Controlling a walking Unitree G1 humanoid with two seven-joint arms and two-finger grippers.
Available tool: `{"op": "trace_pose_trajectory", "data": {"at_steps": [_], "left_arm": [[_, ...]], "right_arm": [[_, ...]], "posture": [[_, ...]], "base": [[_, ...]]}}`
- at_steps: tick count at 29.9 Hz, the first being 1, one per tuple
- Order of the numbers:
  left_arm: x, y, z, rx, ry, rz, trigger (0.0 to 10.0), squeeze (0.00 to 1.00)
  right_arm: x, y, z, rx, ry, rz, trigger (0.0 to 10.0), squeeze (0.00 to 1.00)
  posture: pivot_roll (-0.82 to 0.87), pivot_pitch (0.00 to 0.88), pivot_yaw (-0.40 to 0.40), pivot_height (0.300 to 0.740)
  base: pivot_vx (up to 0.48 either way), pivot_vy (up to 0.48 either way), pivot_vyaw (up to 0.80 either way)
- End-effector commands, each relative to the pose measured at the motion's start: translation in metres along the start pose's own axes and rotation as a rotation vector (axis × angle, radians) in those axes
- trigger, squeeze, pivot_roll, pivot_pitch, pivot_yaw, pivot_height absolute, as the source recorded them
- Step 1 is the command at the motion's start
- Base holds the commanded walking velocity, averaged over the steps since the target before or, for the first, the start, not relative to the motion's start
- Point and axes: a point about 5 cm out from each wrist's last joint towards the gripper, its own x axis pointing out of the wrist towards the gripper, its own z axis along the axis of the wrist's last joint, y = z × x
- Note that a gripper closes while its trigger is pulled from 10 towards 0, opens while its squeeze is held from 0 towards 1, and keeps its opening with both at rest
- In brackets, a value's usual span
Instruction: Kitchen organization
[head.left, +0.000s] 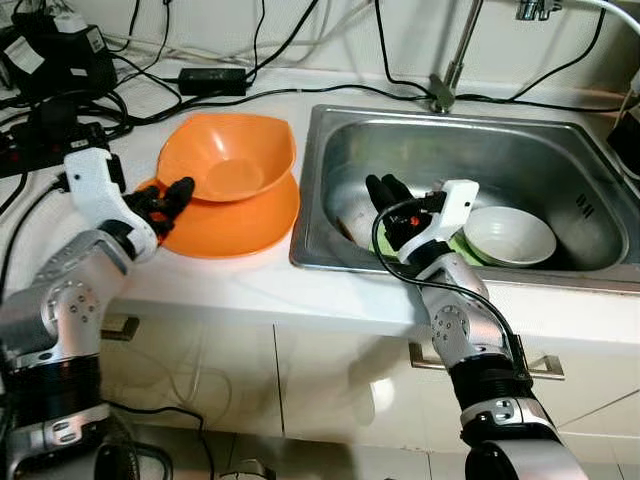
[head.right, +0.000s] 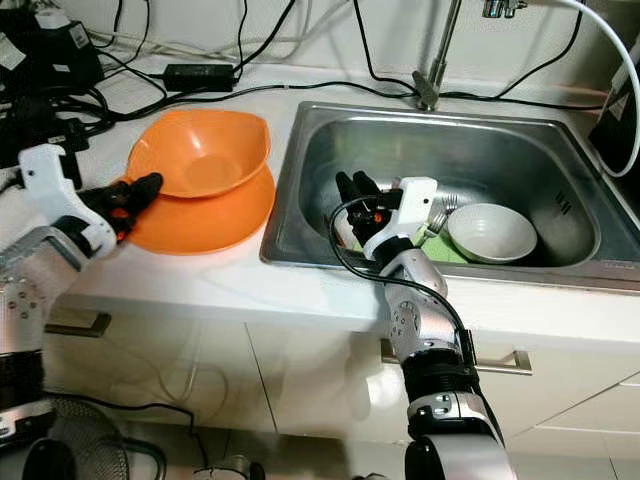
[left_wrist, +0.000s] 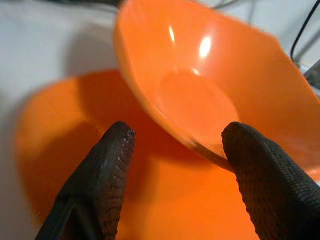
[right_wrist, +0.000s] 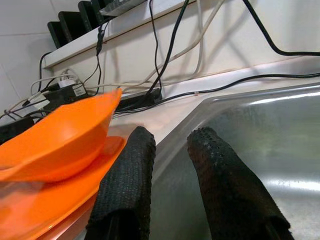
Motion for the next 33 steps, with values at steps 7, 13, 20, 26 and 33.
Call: {"op": "trace_pose_trajectory", "data": {"at_steps": [7,13,20,26,33], "left_arm": [[0.012,-0.008,-0.003,-0.063,0.003,-0.019,10.0,0.0],[0.023,-0.009,0.004,-0.12,-0.103,0.066,0.0,0.0],[0.035,-0.015,0.009,-0.2,-0.158,0.093,0.0,0.0],[0.04,-0.016,0.005,-0.222,-0.147,0.11,0.0,0.0],[0.04,-0.015,0.001,-0.232,-0.125,0.102,0.0,0.0]], "right_arm": [[-0.002,-0.002,0.004,-0.015,-0.007,-0.01,10.0,0.0],[-0.002,-0.003,0.004,-0.016,-0.002,-0.015,10.0,0.0],[-0.004,-0.004,0.003,-0.02,0.005,-0.019,10.0,0.0],[-0.007,-0.008,0.004,-0.025,0.009,-0.032,10.0,0.0],[-0.007,-0.007,0.003,-0.022,0.014,-0.035,10.0,0.0]], "posture": [[0.1,0.014,0.006,0.74],[0.1,0.022,0.003,0.74],[0.09,0.027,0.004,0.74],[0.08,0.037,0.006,0.74],[0.09,0.045,0.006,0.74]], "base": [[0.0,0.0,0.0],[0.0,0.0,0.0],[0.0,0.0,0.0],[0.0,0.0,0.0],[0.0,0.0,0.0]]}}
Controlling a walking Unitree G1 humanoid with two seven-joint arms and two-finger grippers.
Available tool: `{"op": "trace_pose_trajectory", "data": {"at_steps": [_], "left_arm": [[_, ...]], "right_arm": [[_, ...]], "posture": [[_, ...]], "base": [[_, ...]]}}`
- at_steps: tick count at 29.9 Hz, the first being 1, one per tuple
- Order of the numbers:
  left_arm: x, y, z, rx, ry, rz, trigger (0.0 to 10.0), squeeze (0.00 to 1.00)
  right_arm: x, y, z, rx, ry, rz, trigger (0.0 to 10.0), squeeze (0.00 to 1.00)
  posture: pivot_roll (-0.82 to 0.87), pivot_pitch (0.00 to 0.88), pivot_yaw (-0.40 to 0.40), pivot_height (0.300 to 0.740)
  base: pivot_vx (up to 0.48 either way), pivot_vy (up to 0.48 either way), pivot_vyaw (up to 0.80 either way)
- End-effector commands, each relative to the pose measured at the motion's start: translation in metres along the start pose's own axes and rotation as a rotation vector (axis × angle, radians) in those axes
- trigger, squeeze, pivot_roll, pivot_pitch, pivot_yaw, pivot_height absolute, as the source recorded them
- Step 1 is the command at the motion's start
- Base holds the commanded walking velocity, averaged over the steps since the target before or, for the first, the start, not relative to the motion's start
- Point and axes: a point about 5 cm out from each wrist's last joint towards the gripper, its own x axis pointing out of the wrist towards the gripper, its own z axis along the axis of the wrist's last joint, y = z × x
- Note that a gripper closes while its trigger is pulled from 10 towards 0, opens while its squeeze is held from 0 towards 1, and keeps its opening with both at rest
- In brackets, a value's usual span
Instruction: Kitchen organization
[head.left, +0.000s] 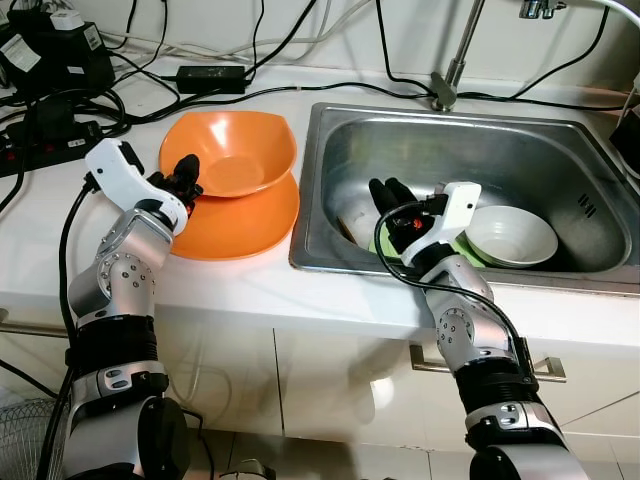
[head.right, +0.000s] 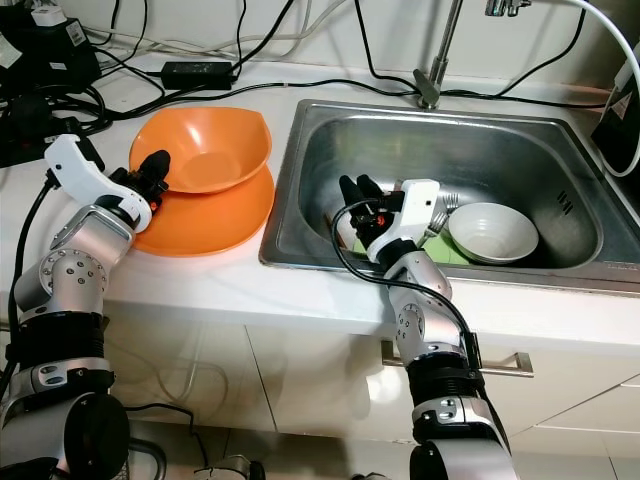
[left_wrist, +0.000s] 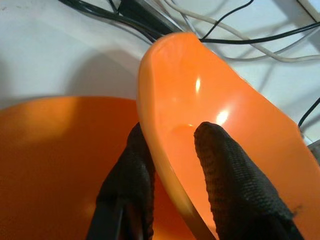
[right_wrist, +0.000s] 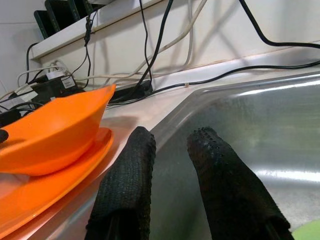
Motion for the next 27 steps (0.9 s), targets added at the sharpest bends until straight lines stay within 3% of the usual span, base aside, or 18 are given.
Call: {"op": "trace_pose_trajectory", "data": {"at_steps": [1,11,20,27], "left_arm": [[0.001,-0.001,-0.004,0.0,0.025,-0.003,0.0,0.0],[-0.003,-0.004,-0.01,-0.003,0.053,-0.015,0.0,0.0],[-0.003,-0.013,-0.006,-0.032,0.019,-0.039,0.0,0.0],[-0.005,-0.026,0.009,-0.092,-0.108,-0.099,0.0,0.0]], "right_arm": [[-0.001,-0.001,0.004,-0.006,-0.007,-0.007,10.0,0.0],[0.0,0.0,0.003,-0.006,-0.004,-0.008,10.0,0.0],[0.001,0.0,0.003,-0.007,-0.002,-0.013,10.0,0.0],[0.003,-0.002,0.006,-0.005,-0.014,-0.036,10.0,0.0]], "posture": [[0.09,0.046,0.005,0.74],[0.09,0.05,0.006,0.74],[0.09,0.049,0.009,0.74],[0.09,0.049,0.011,0.74]], "base": [[0.0,0.0,0.0],[0.0,0.0,0.0],[0.0,0.0,0.0],[0.0,0.0,0.0]]}}
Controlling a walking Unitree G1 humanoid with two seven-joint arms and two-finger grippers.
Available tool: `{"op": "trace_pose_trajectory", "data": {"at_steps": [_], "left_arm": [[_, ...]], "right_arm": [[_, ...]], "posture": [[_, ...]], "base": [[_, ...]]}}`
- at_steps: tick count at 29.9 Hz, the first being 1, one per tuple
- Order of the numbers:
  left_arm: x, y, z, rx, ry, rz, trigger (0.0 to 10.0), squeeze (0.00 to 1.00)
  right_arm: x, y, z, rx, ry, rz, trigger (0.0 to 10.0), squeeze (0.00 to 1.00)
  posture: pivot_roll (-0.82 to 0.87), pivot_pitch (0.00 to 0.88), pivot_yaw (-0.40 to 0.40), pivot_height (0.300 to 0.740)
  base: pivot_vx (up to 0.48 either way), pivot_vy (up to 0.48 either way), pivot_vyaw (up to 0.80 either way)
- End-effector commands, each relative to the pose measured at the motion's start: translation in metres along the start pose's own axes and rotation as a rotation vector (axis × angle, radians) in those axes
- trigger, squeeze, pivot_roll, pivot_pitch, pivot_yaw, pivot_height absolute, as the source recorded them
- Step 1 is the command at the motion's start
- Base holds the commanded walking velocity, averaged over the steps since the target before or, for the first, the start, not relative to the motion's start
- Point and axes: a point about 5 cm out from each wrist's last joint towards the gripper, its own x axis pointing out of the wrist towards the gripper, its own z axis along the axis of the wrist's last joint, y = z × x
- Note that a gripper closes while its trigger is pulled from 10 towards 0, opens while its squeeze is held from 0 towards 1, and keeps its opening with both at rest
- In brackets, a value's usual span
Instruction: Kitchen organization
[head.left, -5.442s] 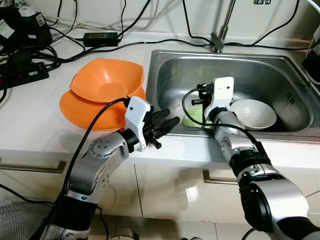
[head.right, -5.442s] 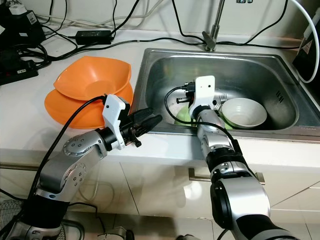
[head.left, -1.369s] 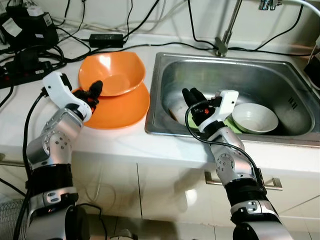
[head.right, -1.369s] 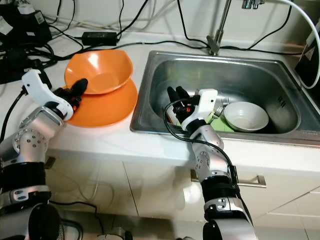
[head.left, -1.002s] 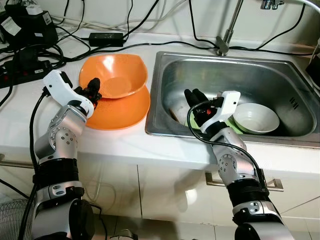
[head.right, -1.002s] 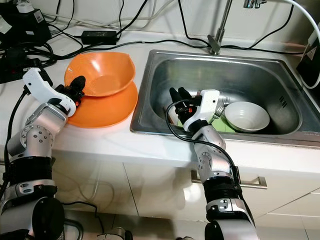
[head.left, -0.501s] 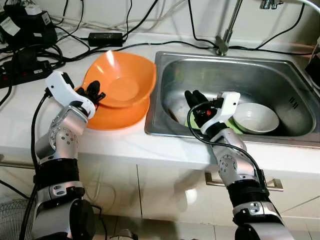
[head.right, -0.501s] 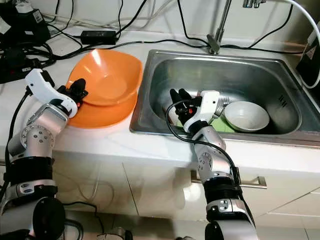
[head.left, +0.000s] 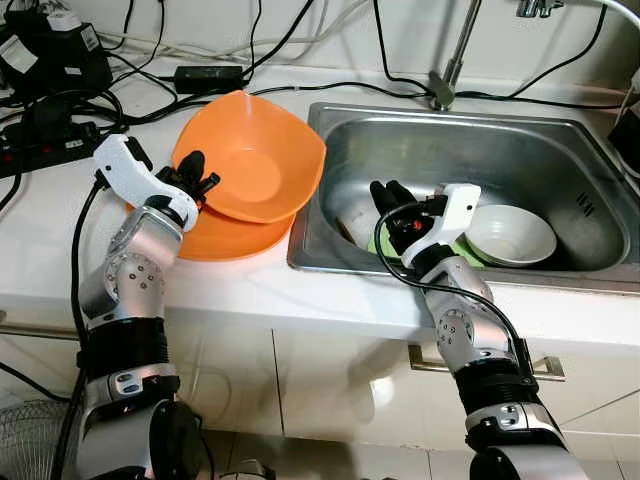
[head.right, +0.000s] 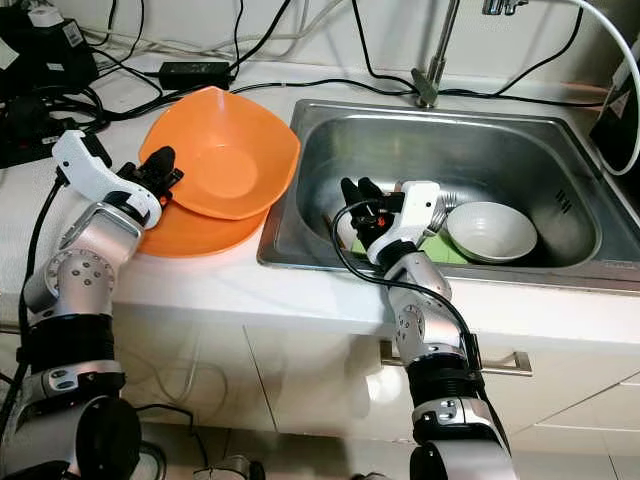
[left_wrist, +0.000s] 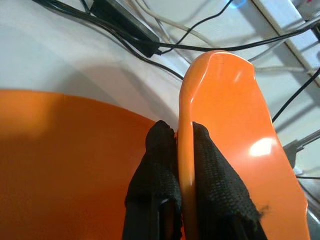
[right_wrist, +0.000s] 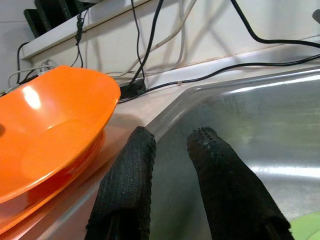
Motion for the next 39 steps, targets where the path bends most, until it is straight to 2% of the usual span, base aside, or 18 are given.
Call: {"op": "trace_pose_trajectory", "data": {"at_steps": [1,4,13,14,15,16,19,26,31,32,33,36,39], "left_arm": [[-0.002,-0.009,0.014,-0.016,-0.085,-0.044,0.0,0.0],[-0.003,-0.015,0.018,-0.056,-0.122,-0.095,0.0,0.0],[-0.006,-0.034,0.018,-0.094,-0.156,-0.212,0.0,0.0],[-0.007,-0.036,0.018,-0.093,-0.155,-0.221,8.0,0.0],[-0.007,-0.038,0.017,-0.084,-0.157,-0.229,8.0,0.0],[-0.007,-0.039,0.016,-0.074,-0.157,-0.232,10.0,0.0],[-0.007,-0.041,0.013,-0.049,-0.152,-0.24,10.0,0.0],[-0.005,-0.046,0.001,-0.015,-0.112,-0.262,10.0,0.0],[-0.005,-0.05,-0.002,0.016,-0.113,-0.272,10.0,0.0],[-0.005,-0.05,-0.001,0.024,-0.118,-0.271,10.0,0.0],[-0.005,-0.05,-0.001,0.028,-0.122,-0.271,10.0,0.0],[-0.005,-0.052,0.0,0.061,-0.137,-0.272,10.0,0.0],[-0.005,-0.055,-0.002,0.081,-0.138,-0.286,10.0,0.0]], "right_arm": [[0.002,-0.002,0.006,-0.004,-0.021,-0.015,10.0,0.0],[0.002,-0.002,0.007,-0.004,-0.024,-0.018,10.0,0.0],[0.003,-0.003,0.01,-0.006,-0.031,-0.018,10.0,0.0],[0.004,-0.002,0.011,-0.006,-0.033,-0.018,10.0,0.0],[0.004,-0.002,0.012,-0.006,-0.034,-0.018,10.0,0.0],[0.005,-0.003,0.013,-0.003,-0.038,-0.021,10.0,1.0],[0.006,-0.004,0.017,0.006,-0.049,-0.021,10.0,1.0],[0.012,-0.015,0.042,0.026,-0.119,-0.065,10.0,1.0],[0.015,-0.014,0.055,-0.005,-0.14,-0.059,10.0,1.0],[0.016,-0.013,0.059,-0.011,-0.146,-0.058,10.0,0.38],[0.016,-0.013,0.062,-0.014,-0.149,-0.057,10.0,0.0],[0.019,-0.013,0.07,0.0,-0.135,-0.058,10.0,0.0],[0.02,-0.009,0.075,0.054,-0.137,-0.017,10.0,0.0]], "posture": [[0.09,0.049,0.011,0.74],[0.09,0.049,0.012,0.74],[0.09,0.047,0.011,0.74],[0.09,0.046,0.01,0.74],[0.09,0.046,0.01,0.74],[0.09,0.046,0.01,0.74],[0.09,0.046,0.009,0.74],[0.08,0.045,0.013,0.74],[0.08,0.045,0.012,0.74],[0.08,0.045,0.012,0.74],[0.08,0.045,0.012,0.74],[0.07,0.046,0.012,0.74],[0.07,0.048,0.01,0.74]], "base": [[0.0,0.0,0.0],[0.0,0.0,0.0],[0.0,0.0,0.0],[0.0,0.0,0.0],[0.0,0.0,0.0],[0.0,0.0,0.0],[0.0,0.0,0.0],[0.0,0.0,0.0],[0.0,0.0,0.0],[0.0,0.0,0.0],[0.0,0.0,0.0],[0.0,0.0,0.0],[0.0,0.0,0.0]]}}
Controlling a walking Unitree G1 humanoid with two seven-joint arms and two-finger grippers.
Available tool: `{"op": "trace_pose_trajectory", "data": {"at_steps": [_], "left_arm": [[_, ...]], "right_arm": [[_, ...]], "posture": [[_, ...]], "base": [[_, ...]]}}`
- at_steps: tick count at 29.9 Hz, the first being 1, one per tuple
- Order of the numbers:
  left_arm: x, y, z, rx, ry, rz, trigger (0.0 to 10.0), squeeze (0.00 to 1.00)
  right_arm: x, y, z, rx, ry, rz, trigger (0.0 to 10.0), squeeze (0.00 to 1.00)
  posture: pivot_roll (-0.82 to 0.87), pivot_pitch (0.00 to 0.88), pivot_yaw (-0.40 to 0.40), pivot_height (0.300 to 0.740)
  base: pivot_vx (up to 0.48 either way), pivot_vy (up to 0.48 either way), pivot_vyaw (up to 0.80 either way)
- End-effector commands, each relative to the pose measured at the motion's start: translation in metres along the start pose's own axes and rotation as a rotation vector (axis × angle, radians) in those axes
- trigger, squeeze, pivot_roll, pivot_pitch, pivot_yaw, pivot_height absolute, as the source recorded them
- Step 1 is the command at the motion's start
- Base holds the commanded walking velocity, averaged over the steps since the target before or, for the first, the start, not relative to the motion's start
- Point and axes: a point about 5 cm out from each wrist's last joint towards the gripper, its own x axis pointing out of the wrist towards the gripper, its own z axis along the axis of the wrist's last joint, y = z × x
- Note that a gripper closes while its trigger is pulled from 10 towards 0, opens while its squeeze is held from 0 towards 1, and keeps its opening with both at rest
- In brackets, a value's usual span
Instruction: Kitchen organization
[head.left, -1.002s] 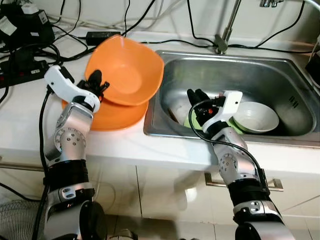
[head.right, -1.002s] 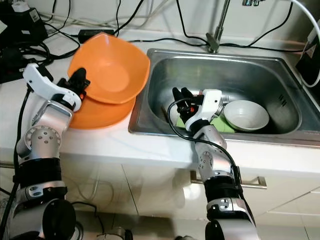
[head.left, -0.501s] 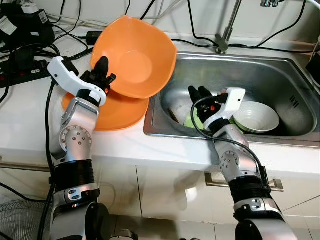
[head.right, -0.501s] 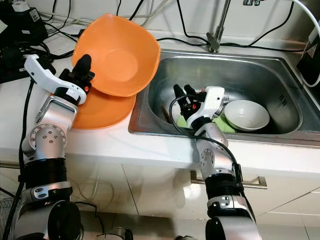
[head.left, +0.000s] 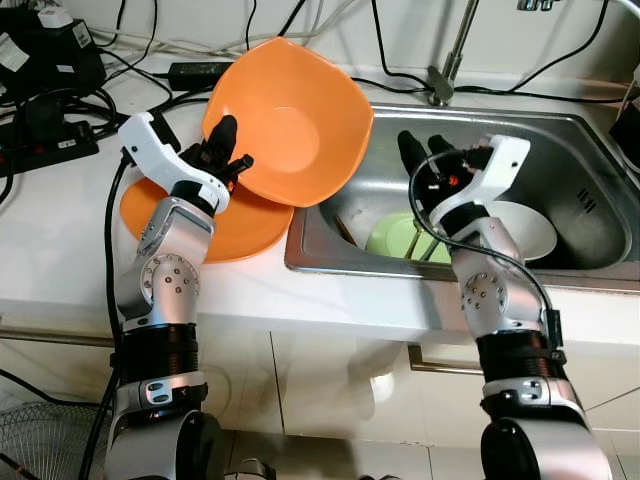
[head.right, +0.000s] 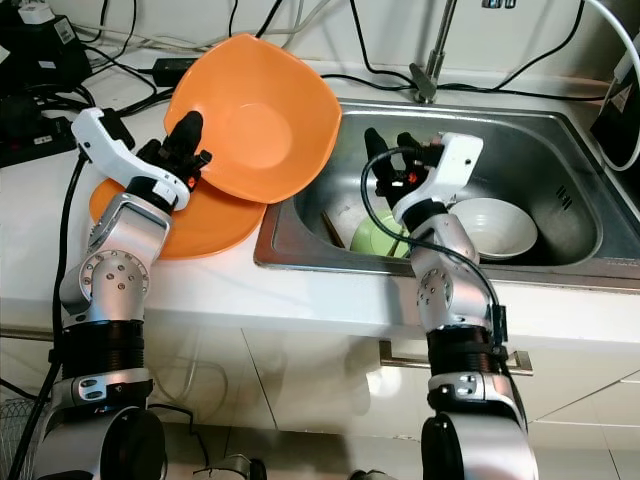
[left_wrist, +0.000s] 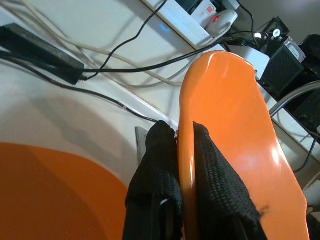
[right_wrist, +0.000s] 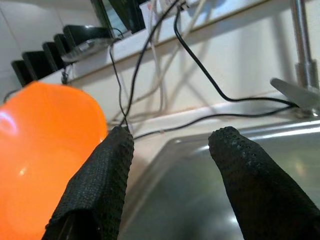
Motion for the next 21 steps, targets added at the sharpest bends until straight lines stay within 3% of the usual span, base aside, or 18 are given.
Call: {"op": "trace_pose_trajectory", "data": {"at_steps": [1,8,21], "left_arm": [[0.001,-0.009,0.002,0.035,-0.022,-0.049,10.0,0.0],[0.001,-0.019,-0.004,0.128,-0.013,-0.097,10.0,0.0],[0.003,-0.037,0.004,0.123,-0.128,-0.164,10.0,0.0]], "right_arm": [[0.002,0.005,0.009,0.049,-0.015,0.045,10.0,0.0],[0.0,0.011,0.004,0.142,0.014,0.08,10.0,0.0],[-0.004,0.015,-0.008,0.176,0.066,0.08,10.0,0.0]], "posture": [[0.07,0.047,0.01,0.74],[0.07,0.046,0.011,0.74],[0.07,0.044,0.014,0.74]], "base": [[0.0,0.0,0.0],[0.0,0.0,0.0],[0.0,0.0,0.0]]}}
